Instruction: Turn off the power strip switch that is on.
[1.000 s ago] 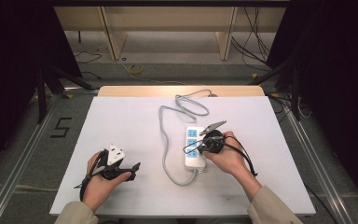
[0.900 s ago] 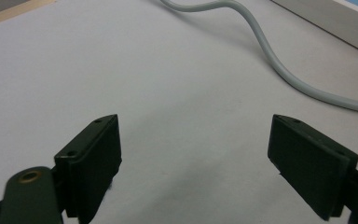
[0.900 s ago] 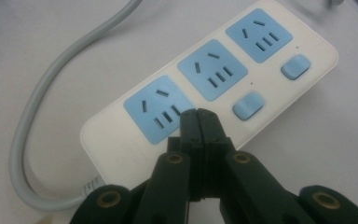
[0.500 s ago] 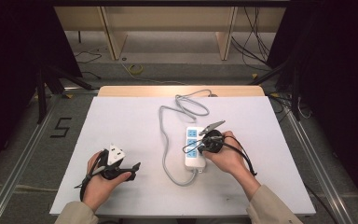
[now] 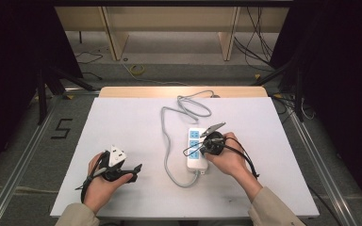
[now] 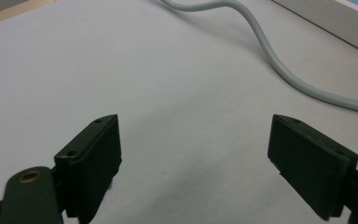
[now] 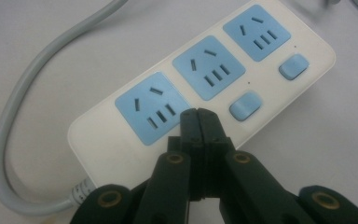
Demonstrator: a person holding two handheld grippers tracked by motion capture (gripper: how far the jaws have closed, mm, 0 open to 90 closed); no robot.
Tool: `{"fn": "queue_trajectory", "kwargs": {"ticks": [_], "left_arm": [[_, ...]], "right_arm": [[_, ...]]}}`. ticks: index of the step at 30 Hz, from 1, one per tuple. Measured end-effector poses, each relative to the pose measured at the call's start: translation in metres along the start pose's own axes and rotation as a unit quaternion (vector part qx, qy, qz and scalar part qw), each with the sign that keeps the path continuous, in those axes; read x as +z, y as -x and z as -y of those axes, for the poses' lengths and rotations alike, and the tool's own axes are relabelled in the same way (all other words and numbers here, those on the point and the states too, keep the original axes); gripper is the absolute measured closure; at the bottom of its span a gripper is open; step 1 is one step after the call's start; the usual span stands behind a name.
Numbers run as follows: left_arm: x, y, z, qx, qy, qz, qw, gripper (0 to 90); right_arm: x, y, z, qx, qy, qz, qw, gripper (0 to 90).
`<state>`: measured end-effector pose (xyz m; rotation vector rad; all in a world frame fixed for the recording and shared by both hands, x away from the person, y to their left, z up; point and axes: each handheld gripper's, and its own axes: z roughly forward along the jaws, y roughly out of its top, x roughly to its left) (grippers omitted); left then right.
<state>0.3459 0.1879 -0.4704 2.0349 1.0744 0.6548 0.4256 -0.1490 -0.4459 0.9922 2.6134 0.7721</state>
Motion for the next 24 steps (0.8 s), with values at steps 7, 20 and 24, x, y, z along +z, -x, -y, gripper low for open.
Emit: {"fn": "queue_trajectory", "kwargs": {"ticks": [7,20,24], "left_arm": [[-0.0006,0.0001,0.0001,0.000,0.000,-0.001,1.0000,17.1],[-0.0009,0.0002,0.0001,-0.001,0.000,-0.001,1.0000,17.1],[-0.0009,-0.0001,0.0001,-0.001,0.000,-0.002,1.0000,17.1]], "right_arm": [[0.0005,-0.0010,0.0004,0.004,0.001,0.005,1.0000,90.0],[0.0007,-0.0021,-0.0023,0.009,-0.009,0.008,0.9999,90.0],[0.0008,-0.0025,-0.0028,0.009,-0.010,0.010,0.9999,90.0]]}}
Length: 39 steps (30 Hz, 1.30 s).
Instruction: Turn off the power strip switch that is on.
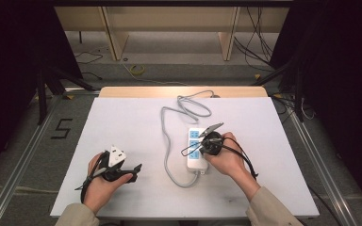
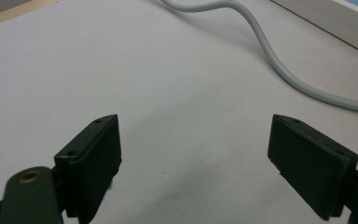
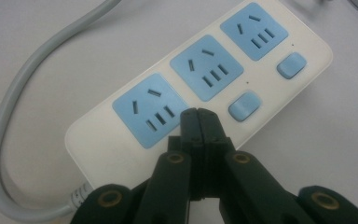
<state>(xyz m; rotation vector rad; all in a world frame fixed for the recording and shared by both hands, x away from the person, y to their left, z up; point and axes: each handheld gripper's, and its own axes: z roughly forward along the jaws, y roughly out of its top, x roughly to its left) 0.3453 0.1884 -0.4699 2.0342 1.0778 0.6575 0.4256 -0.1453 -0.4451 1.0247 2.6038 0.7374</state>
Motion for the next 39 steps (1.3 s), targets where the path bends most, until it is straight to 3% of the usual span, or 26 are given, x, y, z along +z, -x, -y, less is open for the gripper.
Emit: {"fn": "queue_trajectory", "kwargs": {"ticks": [39], "left_arm": [[-0.0003,0.0004,0.0001,-0.001,0.001,0.000,1.0000,17.1]], "right_arm": [[0.0007,-0.0005,-0.0001,0.010,-0.004,0.000,0.9999,90.0]]}}
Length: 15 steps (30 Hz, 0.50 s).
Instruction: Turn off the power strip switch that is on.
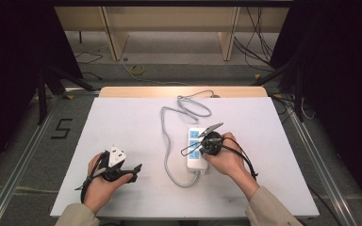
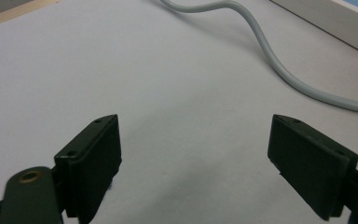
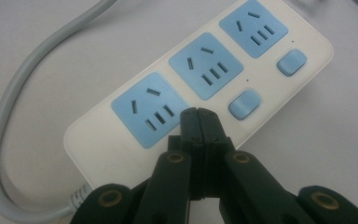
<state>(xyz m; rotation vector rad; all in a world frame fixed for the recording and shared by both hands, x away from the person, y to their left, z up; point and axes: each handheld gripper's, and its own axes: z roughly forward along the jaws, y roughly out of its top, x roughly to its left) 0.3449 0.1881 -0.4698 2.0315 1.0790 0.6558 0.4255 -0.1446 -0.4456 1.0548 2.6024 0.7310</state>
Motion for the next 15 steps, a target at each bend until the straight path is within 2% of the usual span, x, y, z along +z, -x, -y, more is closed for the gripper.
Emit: {"fn": "queue_trajectory", "kwargs": {"ticks": [15], "left_arm": [[0.0003,-0.0005,0.0001,0.001,0.000,0.000,1.0000,17.1]], "right_arm": [[0.0000,0.0022,0.0011,0.008,0.006,-0.006,0.9999,90.0]]}}
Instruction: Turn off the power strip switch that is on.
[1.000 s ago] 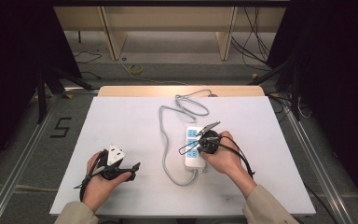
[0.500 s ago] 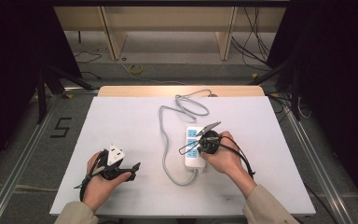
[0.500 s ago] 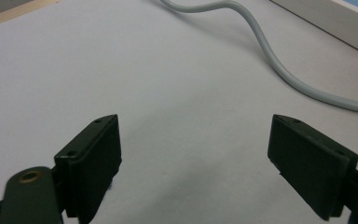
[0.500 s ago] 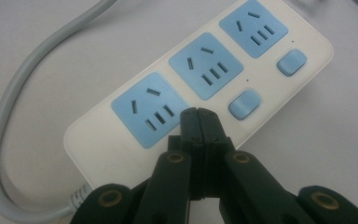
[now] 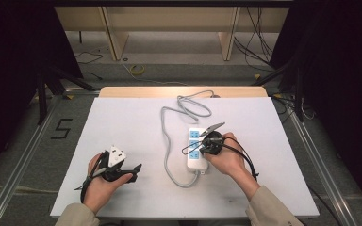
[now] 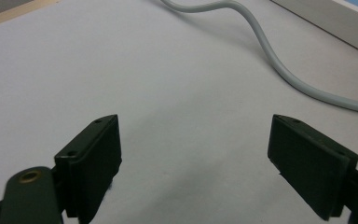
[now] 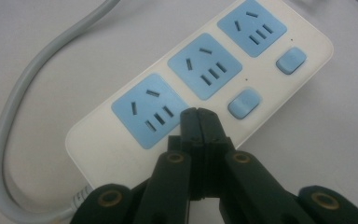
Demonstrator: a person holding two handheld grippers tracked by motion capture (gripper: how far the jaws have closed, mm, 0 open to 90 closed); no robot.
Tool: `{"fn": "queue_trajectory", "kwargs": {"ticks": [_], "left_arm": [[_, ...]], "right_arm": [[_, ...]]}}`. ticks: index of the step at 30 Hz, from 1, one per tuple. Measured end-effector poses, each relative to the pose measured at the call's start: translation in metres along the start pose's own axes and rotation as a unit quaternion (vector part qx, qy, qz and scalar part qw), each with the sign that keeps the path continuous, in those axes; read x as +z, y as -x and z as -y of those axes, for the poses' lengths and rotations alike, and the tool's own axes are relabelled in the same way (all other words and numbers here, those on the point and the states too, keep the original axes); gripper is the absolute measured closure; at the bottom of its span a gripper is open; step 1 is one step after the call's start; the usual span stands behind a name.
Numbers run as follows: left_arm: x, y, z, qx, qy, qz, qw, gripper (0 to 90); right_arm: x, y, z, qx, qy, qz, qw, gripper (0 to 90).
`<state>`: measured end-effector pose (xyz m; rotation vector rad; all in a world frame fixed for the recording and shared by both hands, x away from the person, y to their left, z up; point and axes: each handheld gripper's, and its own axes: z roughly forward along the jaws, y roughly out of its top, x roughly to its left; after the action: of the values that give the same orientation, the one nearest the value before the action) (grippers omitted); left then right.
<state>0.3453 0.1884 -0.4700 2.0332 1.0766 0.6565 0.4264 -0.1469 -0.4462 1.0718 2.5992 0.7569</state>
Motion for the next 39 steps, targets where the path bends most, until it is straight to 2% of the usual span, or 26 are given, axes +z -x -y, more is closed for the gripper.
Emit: {"fn": "queue_trajectory", "kwargs": {"ticks": [36,38,39], "left_arm": [[0.0009,-0.0001,0.0001,-0.001,0.000,0.001,1.0000,17.1],[0.0008,-0.0003,0.0002,0.000,-0.002,0.002,1.0000,17.1],[0.0009,-0.0003,0.0002,0.001,-0.002,0.002,1.0000,17.1]], "right_arm": [[-0.0004,-0.0010,-0.0001,0.001,0.000,0.003,1.0000,90.0],[-0.0018,-0.0006,-0.0004,0.003,0.014,0.003,0.9999,90.0],[-0.0027,-0.0006,-0.0009,0.001,0.008,0.005,1.0000,90.0]]}}
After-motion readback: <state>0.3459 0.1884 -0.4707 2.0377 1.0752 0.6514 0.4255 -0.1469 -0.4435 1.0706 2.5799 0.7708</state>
